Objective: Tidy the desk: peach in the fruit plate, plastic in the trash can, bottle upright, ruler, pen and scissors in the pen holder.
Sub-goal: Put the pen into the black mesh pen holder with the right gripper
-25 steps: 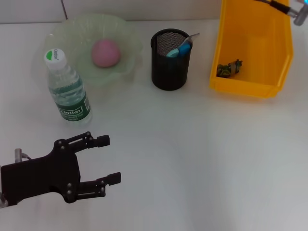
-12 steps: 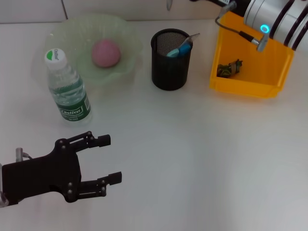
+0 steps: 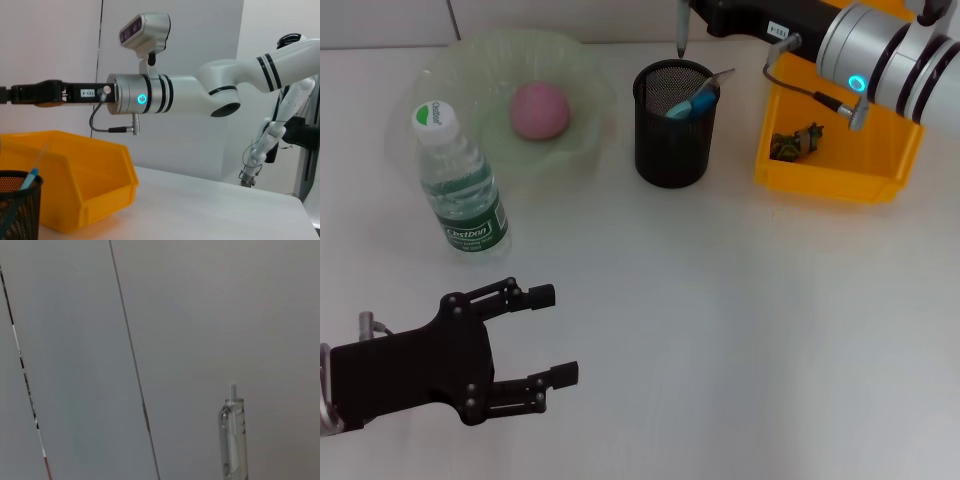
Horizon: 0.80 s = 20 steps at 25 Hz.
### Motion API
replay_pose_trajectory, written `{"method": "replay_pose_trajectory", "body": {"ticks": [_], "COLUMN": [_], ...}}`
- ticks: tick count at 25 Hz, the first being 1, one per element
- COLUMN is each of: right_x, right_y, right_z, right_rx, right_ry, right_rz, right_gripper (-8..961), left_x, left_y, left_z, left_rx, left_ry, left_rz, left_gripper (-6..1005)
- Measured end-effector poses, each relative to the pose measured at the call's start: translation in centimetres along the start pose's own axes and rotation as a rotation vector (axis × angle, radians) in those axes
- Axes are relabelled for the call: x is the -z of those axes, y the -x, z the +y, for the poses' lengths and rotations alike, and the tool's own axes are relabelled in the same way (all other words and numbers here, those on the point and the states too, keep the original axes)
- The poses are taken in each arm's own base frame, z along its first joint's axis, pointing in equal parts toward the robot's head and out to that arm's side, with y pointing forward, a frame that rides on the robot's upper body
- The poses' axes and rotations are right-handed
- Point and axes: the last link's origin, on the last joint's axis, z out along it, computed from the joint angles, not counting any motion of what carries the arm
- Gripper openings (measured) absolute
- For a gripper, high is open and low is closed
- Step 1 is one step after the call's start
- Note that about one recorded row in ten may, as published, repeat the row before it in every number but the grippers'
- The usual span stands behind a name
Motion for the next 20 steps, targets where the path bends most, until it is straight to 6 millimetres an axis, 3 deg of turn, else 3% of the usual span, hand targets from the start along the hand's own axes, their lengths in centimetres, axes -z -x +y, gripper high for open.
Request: {"method": "replay_pose_trajectory", "body": {"ticks": [20], "right_x": [-0.72], "right_y": [-1.16], "right_z": [0.87], "right_rx": [0.078], "right_ry": [0.022], "right_rz": [0.052], "right_gripper": [191], "left_x": [-0.13], "left_y": [-0.02], "left_z": [-0.08], "left_rx": [-0.003], "left_ry": [0.005], "left_rz": [-0.004], "left_gripper": [829]}}
